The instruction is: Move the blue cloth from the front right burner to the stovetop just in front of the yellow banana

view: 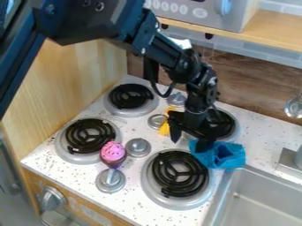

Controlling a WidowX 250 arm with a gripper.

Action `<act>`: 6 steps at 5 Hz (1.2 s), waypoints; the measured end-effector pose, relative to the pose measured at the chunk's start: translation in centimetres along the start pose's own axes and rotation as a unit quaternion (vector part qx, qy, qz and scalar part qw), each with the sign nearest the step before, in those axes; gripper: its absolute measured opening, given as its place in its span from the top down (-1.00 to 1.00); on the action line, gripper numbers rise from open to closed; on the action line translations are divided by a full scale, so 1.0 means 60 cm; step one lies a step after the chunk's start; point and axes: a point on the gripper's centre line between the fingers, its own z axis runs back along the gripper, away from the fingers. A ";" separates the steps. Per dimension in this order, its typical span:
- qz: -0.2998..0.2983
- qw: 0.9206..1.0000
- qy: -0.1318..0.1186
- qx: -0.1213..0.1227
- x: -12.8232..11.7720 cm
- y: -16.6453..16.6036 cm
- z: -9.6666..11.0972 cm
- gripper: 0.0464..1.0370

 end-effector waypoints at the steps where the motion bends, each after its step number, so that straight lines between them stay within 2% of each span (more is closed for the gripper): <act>1: 0.005 1.000 -0.002 0.016 0.002 0.017 -0.001 -0.93; 3: 0.035 0.997 0.009 0.063 -0.024 0.103 -0.011 -0.93; 4: 0.066 0.995 0.022 0.065 -0.048 0.158 -0.019 -0.93; 6: 0.062 0.998 0.021 0.015 -0.054 0.134 -0.013 -0.93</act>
